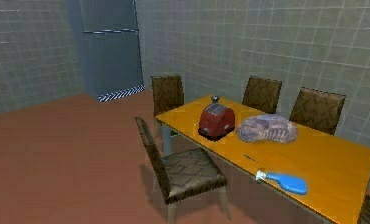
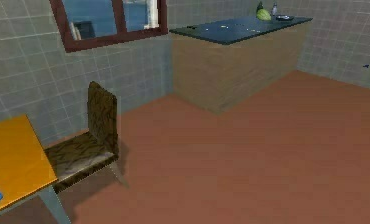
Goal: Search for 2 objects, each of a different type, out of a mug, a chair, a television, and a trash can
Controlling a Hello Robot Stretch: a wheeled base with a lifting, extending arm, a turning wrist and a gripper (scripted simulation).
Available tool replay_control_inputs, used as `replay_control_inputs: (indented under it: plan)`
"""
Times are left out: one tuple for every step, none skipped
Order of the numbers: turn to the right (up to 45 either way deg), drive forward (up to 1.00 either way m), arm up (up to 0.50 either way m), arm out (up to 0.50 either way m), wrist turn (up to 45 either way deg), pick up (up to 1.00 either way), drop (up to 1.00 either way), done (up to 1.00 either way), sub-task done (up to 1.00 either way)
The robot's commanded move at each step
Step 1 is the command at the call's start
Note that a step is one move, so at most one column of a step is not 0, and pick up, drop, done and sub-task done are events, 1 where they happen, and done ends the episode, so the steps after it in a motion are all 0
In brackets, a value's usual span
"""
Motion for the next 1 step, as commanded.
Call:
replay_control_inputs:
  plan:
    - [0.0, 0.00, 0.00, 0.00, 0.0, 0.00, 0.00, 1.00, 0.00]
